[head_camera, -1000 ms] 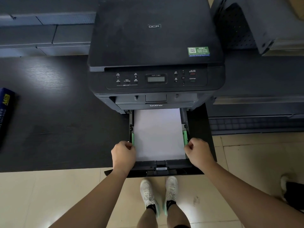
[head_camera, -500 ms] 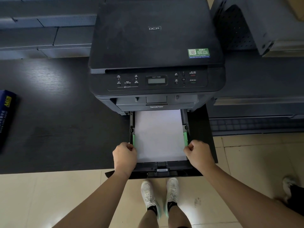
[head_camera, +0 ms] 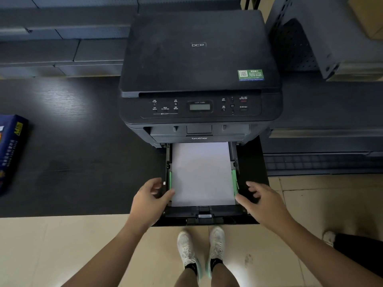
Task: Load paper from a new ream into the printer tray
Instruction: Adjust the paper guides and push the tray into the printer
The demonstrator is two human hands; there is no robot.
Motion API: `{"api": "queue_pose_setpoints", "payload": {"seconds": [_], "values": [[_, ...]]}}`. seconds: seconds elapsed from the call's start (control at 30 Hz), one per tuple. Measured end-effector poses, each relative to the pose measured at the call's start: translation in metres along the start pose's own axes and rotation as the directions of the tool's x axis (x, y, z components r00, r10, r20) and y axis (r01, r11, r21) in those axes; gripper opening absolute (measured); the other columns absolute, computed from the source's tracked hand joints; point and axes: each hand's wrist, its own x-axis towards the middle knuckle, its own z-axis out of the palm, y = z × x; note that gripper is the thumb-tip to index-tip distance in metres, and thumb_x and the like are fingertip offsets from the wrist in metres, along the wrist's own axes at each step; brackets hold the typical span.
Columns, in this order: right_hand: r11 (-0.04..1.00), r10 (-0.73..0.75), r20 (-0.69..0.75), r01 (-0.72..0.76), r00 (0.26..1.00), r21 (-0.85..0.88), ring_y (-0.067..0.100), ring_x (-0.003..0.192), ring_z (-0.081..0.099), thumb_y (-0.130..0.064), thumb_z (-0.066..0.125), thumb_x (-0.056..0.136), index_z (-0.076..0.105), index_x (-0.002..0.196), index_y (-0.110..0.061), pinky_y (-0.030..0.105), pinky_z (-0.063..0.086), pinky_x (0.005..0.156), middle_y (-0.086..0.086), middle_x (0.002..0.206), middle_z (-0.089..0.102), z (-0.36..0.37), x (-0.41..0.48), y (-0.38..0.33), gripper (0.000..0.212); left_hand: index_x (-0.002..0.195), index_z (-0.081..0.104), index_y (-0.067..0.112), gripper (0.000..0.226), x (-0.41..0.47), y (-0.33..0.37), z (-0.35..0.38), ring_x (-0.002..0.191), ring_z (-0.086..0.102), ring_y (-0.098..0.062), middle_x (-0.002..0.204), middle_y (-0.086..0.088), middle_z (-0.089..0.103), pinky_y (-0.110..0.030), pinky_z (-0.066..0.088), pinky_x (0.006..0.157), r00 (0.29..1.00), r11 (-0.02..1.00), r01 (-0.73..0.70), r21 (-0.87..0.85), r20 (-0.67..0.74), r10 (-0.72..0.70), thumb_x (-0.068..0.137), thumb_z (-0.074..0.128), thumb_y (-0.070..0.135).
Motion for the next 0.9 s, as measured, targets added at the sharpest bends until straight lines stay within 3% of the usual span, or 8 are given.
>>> {"api": "queue_pose_setpoints", "payload": {"seconds": [0.1,0.2,0.3,0.4,0.6,0.9], "values": [[0.999,-0.032,0.125,0.03,0.992,0.016,0.007,0.124,0.047,-0.055,0.07,0.078,0.045,0.143,-0.037,0.031,0.043,0.104,-0.015,0.138,0.046,-0.013,-0.024,0.018,0.072,0.134,0.057,0.028,0.063,-0.018,-0.018,-0.017,0.119,0.054,-0.01,0.129,0.011,0.058,-0.032,0.045,0.101,0.998,0.989,-0.064,0.13,0.032,0.06,0.076,0.08,0.041],[1.0,-0.027,0.236,0.023,0.971,0.02,0.003,0.128,0.039,-0.05,0.079,0.072,0.036,0.147,-0.037,0.027,0.034,0.109,-0.019,0.14,0.037,-0.002,-0.039,0.034,0.088,0.14,0.05,0.029,0.08,-0.036,-0.036,-0.016,0.099,0.057,0.007,0.134,0.011,0.051,-0.019,0.043,0.087,0.995,0.996,-0.026,0.091,0.099,0.017,0.069,0.086,0.032],[0.999,-0.024,0.108,0.02,0.994,0.038,0.009,0.123,0.048,-0.037,0.084,0.072,0.051,0.14,-0.026,0.025,0.038,0.103,-0.009,0.137,0.051,0.016,-0.044,0.042,0.076,0.135,0.054,0.028,0.082,-0.044,-0.053,-0.007,0.094,0.063,0.004,0.128,0.007,0.061,-0.024,0.047,0.087,0.998,1.0,0.015,0.002,0.054,-0.016,0.062,0.091,0.026],[0.994,-0.012,-0.034,0.015,0.999,0.105,0.015,0.114,0.058,-0.025,0.088,0.069,0.06,0.133,-0.02,0.029,0.046,0.097,-0.008,0.121,0.057,0.028,-0.046,0.05,0.069,0.127,0.06,0.03,0.077,-0.046,-0.065,-0.003,0.098,0.066,-0.002,0.118,0.011,0.066,-0.023,0.047,0.084,1.0,0.998,0.026,-0.065,0.011,-0.025,0.059,0.093,0.018],[0.992,-0.038,-0.12,0.052,0.992,0.119,0.014,0.105,0.062,-0.018,0.092,0.061,0.06,0.132,-0.016,0.028,0.049,0.09,-0.006,0.111,0.066,0.031,-0.046,0.051,0.077,0.119,0.064,0.023,0.071,-0.042,-0.074,-0.001,0.102,0.065,-0.008,0.106,0.016,0.066,-0.032,0.051,0.091,0.996,0.998,0.002,-0.07,-0.086,-0.008,0.057,0.093,0.004],[0.985,-0.044,-0.154,0.069,0.987,0.159,0.013,0.102,0.064,-0.014,0.092,0.06,0.061,0.13,-0.014,0.023,0.046,0.089,-0.004,0.108,0.07,0.014,-0.033,0.041,0.077,0.096,0.07,0.025,0.049,-0.028,-0.06,-0.012,0.089,0.065,-0.007,0.091,0.007,0.071,-0.022,0.047,0.077,0.996,0.998,-0.018,-0.055,-0.09,0.013,0.056,0.094,0.01]]}}
